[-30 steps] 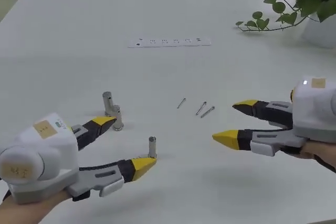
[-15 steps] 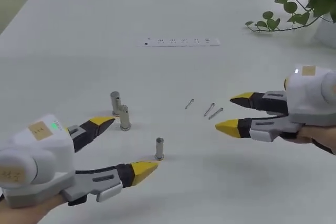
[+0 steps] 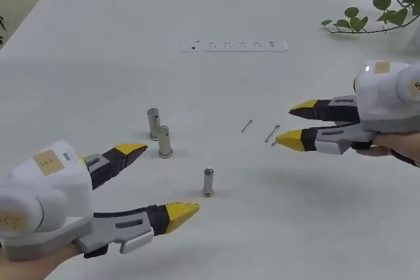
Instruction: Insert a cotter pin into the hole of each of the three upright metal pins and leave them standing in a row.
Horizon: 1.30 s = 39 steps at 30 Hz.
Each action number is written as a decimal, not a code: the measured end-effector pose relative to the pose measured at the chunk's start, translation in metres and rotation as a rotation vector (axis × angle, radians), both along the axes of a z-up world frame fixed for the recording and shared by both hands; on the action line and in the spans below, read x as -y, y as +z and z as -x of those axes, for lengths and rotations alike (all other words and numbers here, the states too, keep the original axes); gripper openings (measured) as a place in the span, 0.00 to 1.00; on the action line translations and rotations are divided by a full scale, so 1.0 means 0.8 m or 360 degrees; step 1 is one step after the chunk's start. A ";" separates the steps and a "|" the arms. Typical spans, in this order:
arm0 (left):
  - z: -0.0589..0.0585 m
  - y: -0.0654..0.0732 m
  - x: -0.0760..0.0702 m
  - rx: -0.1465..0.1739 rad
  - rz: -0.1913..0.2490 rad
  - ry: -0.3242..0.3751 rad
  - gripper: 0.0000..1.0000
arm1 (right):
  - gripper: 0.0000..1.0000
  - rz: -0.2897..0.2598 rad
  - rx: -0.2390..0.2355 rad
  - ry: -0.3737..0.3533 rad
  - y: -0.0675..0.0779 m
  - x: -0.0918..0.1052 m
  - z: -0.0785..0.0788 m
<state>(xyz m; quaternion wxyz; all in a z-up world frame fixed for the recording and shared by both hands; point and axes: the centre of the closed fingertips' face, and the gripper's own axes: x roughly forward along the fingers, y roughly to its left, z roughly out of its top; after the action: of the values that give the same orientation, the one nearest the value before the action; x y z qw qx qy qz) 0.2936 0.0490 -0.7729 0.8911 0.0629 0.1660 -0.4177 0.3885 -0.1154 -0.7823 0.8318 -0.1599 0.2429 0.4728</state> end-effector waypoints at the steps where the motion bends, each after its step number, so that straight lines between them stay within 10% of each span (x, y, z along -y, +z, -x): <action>1: 0.000 0.000 0.000 0.0000 0.0000 0.0000 0.72 | 0.42 0.0008 -0.0006 0.0014 -0.002 -0.001 -0.002; 39: 0.007 -0.001 -0.010 -0.0032 0.0047 0.0055 0.61 | 0.29 0.0175 -0.0103 0.0282 -0.055 -0.021 -0.085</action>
<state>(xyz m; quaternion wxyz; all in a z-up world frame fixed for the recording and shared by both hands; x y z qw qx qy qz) 0.2877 0.0570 -0.7734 0.8972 0.0425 0.1699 -0.4053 0.4567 -0.0985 -0.8261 0.7684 -0.2107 0.2802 0.5354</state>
